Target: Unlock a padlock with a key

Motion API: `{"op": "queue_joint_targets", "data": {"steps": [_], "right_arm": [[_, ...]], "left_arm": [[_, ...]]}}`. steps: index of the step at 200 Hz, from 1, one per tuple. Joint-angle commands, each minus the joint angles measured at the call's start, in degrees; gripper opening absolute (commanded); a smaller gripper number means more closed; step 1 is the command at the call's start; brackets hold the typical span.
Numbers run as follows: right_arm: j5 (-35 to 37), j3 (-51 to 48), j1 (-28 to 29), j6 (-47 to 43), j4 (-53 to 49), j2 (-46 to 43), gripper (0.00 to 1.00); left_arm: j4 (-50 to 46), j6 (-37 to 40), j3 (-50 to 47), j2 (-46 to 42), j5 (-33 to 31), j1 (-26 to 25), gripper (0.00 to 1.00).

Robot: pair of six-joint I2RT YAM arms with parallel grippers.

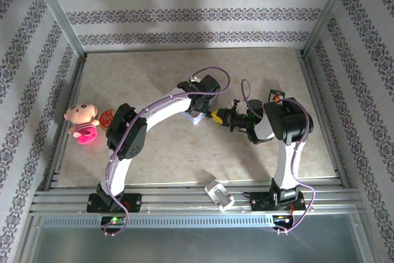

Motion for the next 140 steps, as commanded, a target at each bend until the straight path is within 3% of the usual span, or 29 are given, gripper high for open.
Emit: {"op": "queue_joint_targets", "data": {"steps": [1, 27, 51, 95, 140], "right_arm": [[3.9, 1.3, -0.6, -16.6, -26.4, -5.9, 0.0], [12.7, 6.8, -0.1, -30.9, -51.7, -13.7, 0.0], [19.5, 10.7, 1.0, -37.8, -63.0, -16.6, 0.0], [31.7, 15.1, 5.6, -43.3, -70.5, -16.0, 0.0], [36.6, 15.2, 6.3, -42.5, -68.8, -17.4, 0.0]], "left_arm": [[-7.3, 1.4, -3.1, 2.6, -3.5, 0.2, 0.99], [-7.2, 1.2, -3.2, 3.0, -3.4, 0.3, 0.99], [-6.9, 1.1, -3.2, 3.3, -2.8, 0.3, 0.99], [-6.8, 1.3, -3.1, 3.3, -2.1, 0.3, 0.99], [-6.9, 1.0, -3.4, 3.3, -2.0, 0.3, 0.99]]}}
